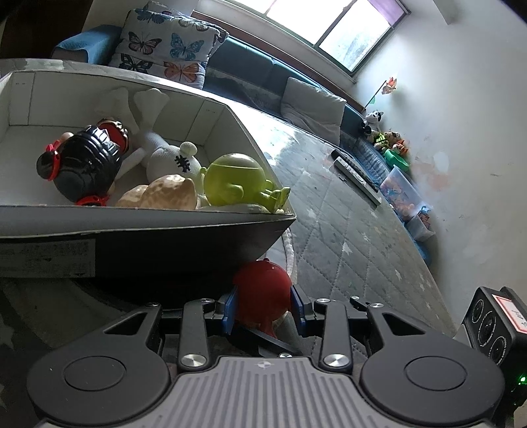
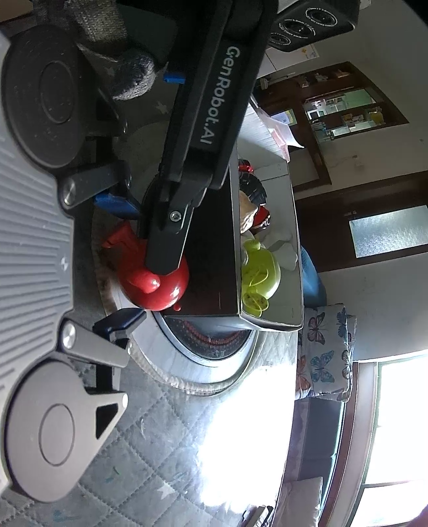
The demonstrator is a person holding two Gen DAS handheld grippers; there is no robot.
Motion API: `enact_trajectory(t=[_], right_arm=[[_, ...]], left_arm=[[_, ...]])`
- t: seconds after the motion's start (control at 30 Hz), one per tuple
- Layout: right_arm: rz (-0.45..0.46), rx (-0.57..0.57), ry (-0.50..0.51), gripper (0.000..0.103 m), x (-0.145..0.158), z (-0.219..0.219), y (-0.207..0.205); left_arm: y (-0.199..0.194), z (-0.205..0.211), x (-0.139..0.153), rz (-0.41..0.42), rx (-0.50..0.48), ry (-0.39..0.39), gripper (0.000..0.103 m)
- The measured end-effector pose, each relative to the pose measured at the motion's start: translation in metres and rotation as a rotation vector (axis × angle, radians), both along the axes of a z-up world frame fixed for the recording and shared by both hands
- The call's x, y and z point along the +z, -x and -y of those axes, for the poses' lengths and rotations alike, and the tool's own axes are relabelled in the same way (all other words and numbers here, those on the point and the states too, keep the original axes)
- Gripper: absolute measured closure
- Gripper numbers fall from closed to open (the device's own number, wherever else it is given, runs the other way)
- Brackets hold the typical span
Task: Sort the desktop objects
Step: 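Grasp the red round figure with the left gripper and lift it, then lower the red figure into the box and open the left gripper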
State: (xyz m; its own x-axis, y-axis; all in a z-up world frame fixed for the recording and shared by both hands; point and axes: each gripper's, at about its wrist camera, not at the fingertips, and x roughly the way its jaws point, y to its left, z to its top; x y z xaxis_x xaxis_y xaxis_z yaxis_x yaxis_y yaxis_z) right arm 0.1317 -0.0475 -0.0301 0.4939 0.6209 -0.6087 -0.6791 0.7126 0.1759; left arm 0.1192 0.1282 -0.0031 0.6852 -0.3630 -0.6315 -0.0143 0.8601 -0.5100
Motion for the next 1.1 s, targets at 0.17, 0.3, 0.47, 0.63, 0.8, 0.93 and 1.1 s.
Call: enact_trajectory(t=[0.17,0.3,0.47,0.63,0.8,0.93,1.1], right_arm=[[0.013,0.013,0.001,0.043,0.008,-0.001,0.008],[0.032,0.032,0.001,0.043,0.018,-0.003,0.018],[0.073,0.058,-0.007,0.043,0.037,-0.009,0.031],[0.117,0.090,-0.014,0.043,0.056,-0.020,0.034],[0.168,0.117,-0.018,0.043,0.079,-0.041,0.020],[0.164,0.130,-0.007,0.045,0.081,-0.059,0.002],[0.147,0.147,0.011,0.046,0.079,-0.082,-0.022]], left_arm=[[0.012,-0.002,0.007,0.013,0.004,0.006,0.067],[0.026,-0.002,0.018,0.038,0.009,-0.007,0.067],[0.042,-0.006,0.036,0.084,0.025,-0.020,0.066],[0.050,-0.015,0.057,0.131,0.045,-0.042,0.066],[0.041,-0.031,0.078,0.172,0.066,-0.062,0.066],[0.025,-0.047,0.085,0.175,0.095,-0.081,0.066],[0.001,-0.071,0.082,0.153,0.122,-0.057,0.066]])
